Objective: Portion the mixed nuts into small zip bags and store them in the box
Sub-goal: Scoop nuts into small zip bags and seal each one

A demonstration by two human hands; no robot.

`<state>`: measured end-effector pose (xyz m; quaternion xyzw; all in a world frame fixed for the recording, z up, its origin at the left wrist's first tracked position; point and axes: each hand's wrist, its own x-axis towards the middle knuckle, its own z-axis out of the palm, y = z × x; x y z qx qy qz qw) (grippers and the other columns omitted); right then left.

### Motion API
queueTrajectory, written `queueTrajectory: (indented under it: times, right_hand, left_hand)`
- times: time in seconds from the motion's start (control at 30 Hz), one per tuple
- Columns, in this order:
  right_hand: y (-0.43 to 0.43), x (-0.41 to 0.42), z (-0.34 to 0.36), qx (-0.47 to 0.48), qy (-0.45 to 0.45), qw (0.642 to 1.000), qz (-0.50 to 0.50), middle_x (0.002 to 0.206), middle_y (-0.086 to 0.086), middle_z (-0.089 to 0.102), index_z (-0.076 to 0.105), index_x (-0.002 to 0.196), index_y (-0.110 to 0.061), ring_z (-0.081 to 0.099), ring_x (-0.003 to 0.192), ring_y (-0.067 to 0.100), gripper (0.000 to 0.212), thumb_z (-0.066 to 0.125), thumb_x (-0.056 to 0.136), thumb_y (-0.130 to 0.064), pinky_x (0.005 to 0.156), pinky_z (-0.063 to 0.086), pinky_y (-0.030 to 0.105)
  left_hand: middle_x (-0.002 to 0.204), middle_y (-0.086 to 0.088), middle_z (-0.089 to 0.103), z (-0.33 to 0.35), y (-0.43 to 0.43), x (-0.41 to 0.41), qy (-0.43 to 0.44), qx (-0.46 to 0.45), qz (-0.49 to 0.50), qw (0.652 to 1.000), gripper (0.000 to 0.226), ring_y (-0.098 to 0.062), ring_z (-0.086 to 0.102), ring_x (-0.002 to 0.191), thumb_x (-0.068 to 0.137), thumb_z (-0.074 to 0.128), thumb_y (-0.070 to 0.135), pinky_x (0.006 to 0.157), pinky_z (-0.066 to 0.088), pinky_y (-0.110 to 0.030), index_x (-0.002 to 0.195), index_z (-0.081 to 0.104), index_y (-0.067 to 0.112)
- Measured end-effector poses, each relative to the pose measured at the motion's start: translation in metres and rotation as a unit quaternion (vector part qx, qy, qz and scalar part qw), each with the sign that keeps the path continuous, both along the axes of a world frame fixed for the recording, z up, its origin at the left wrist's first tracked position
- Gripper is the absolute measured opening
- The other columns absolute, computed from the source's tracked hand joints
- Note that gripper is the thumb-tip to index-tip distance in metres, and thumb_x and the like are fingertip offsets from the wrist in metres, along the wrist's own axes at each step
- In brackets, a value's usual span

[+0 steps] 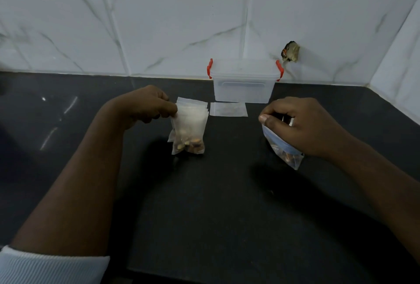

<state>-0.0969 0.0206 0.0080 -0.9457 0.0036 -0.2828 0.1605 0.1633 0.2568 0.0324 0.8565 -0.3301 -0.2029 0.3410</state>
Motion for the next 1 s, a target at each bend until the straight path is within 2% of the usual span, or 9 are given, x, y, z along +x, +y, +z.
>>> queueTrajectory:
  times: [0.13, 0.23, 0.33, 0.43, 0.53, 0.63, 0.77, 0.87, 1.0]
  right_hand:
    - [0.000, 0.001, -0.001, 0.006, 0.004, 1.000, 0.003, 0.085, -0.006, 0.073, 0.078, 0.096, -0.015, 0.065, 0.081, 0.010, 0.013, 0.066, 0.099, -0.021, 0.071, 0.048, 0.027]
    - [0.000, 0.001, -0.001, 0.009, 0.003, 1.000, 0.001, 0.085, -0.006, 0.074, 0.078, 0.096, -0.015, 0.065, 0.082, 0.009, 0.014, 0.066, 0.099, -0.022, 0.070, 0.046, 0.027]
    - [0.000, 0.001, 0.000, 0.008, 0.005, 1.000, 0.003, 0.084, -0.004, 0.074, 0.078, 0.096, -0.014, 0.064, 0.081, 0.009, 0.014, 0.066, 0.099, -0.020, 0.070, 0.046, 0.025]
    - [0.000, 0.000, 0.001, 0.016, 0.001, 1.000, 0.006, 0.084, -0.004, 0.074, 0.078, 0.097, -0.014, 0.065, 0.081, 0.010, 0.015, 0.065, 0.099, -0.021, 0.069, 0.046, 0.023]
    - [-0.001, 0.000, 0.000, 0.023, -0.002, 1.000, 0.005, 0.083, -0.002, 0.073, 0.077, 0.096, -0.013, 0.066, 0.076, 0.012, 0.015, 0.065, 0.100, -0.022, 0.069, 0.047, 0.028]
    - [-0.003, 0.000, -0.001, 0.024, 0.001, 1.000, 0.006, 0.083, -0.001, 0.073, 0.077, 0.096, -0.013, 0.066, 0.074, 0.012, 0.016, 0.065, 0.100, -0.022, 0.069, 0.049, 0.033]
    - [-0.005, -0.001, -0.002, 0.035, 0.004, 0.999, 0.002, 0.083, -0.001, 0.073, 0.077, 0.097, -0.014, 0.066, 0.073, 0.013, 0.016, 0.065, 0.100, -0.023, 0.068, 0.051, 0.037]
    - [-0.006, -0.002, -0.001, 0.038, 0.001, 0.999, -0.001, 0.082, -0.001, 0.073, 0.077, 0.095, -0.014, 0.066, 0.073, 0.012, 0.017, 0.064, 0.100, -0.024, 0.069, 0.049, 0.036]
    - [-0.006, -0.001, -0.001, 0.038, 0.009, 0.999, 0.000, 0.082, -0.003, 0.073, 0.077, 0.096, -0.015, 0.066, 0.073, 0.011, 0.018, 0.063, 0.100, -0.026, 0.069, 0.052, 0.040]
  left_hand:
    - [0.054, 0.000, 0.046, -0.001, 0.002, 0.001, -0.013, 0.017, -0.010, 1.000, 0.022, -0.013, 0.034, 0.049, 0.091, 0.069, 0.012, 0.049, 0.025, -0.025, 0.072, 0.062, 0.002]
    - [0.067, -0.004, 0.055, 0.003, 0.000, -0.004, 0.004, -0.001, -0.007, 1.000, 0.023, -0.013, 0.035, 0.053, 0.094, 0.065, 0.020, 0.052, 0.024, -0.025, 0.081, 0.067, 0.001]
    - [0.078, -0.002, 0.061, 0.011, -0.002, -0.013, 0.000, -0.040, 0.005, 0.999, 0.030, -0.012, 0.040, 0.056, 0.084, 0.066, 0.035, 0.053, 0.026, -0.026, 0.088, 0.074, 0.006]
    - [0.079, 0.001, 0.066, 0.011, -0.011, -0.027, -0.119, -0.126, 0.025, 0.985, 0.027, -0.004, 0.055, 0.062, 0.097, 0.062, 0.035, 0.061, 0.039, -0.029, 0.090, 0.073, 0.011]
    - [0.085, 0.004, 0.067, 0.008, -0.037, -0.048, -0.283, -0.167, 0.025, 0.944, 0.016, -0.012, 0.061, 0.079, 0.096, 0.065, 0.033, 0.073, 0.050, -0.031, 0.094, 0.070, 0.018]
    - [0.103, 0.009, 0.067, 0.007, -0.077, -0.062, -0.437, 0.018, -0.067, 0.897, 0.016, -0.019, 0.054, 0.109, 0.095, 0.060, 0.041, 0.099, 0.035, -0.048, 0.105, 0.068, 0.031]
    - [0.115, 0.002, 0.065, 0.009, -0.117, -0.063, -0.489, 0.250, -0.128, 0.826, 0.026, -0.025, 0.051, 0.121, 0.094, 0.067, 0.028, 0.111, 0.020, -0.058, 0.120, 0.064, 0.028]
    - [0.118, -0.005, 0.063, 0.006, -0.135, -0.055, -0.474, 0.328, -0.138, 0.805, 0.035, -0.029, 0.052, 0.122, 0.091, 0.071, 0.024, 0.113, 0.019, -0.061, 0.125, 0.062, 0.021]
    - [0.124, -0.006, 0.062, 0.003, -0.144, -0.046, -0.422, 0.335, -0.168, 0.826, 0.036, -0.028, 0.051, 0.125, 0.091, 0.072, 0.020, 0.111, 0.028, -0.058, 0.127, 0.064, 0.018]
